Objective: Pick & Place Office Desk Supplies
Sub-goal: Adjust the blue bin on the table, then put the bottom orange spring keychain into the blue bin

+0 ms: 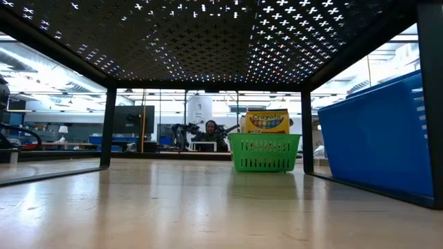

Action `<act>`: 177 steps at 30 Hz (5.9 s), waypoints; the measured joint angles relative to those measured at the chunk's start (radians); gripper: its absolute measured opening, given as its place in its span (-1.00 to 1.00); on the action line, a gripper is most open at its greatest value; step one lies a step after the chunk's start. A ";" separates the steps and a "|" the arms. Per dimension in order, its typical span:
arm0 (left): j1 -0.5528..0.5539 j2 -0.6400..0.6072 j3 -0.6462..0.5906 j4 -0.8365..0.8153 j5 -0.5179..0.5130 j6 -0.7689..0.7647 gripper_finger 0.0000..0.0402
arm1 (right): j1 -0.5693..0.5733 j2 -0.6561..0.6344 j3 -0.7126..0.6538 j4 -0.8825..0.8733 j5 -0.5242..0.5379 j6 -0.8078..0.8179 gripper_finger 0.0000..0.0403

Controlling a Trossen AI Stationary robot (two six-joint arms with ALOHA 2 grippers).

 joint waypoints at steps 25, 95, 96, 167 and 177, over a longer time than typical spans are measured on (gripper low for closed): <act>0.000 -0.345 0.000 -0.272 -0.036 -0.045 -0.07 | 0.135 0.005 -0.351 0.403 -0.163 0.352 -0.45; -0.002 -0.356 0.000 -0.309 -0.024 -0.048 -0.07 | 0.083 0.127 -0.348 0.515 -0.367 0.657 -0.93; -0.002 -0.356 0.000 -0.309 -0.024 -0.048 -0.07 | 0.083 0.127 -0.348 0.512 -0.370 0.658 -0.95; -0.002 -0.356 0.000 -0.325 -0.047 -0.045 -0.07 | 0.267 0.392 -0.152 0.383 -0.428 0.424 -0.61; -0.002 -0.356 0.000 -0.325 -0.047 -0.045 -0.07 | 0.264 0.391 -0.152 0.404 -0.418 0.391 -0.28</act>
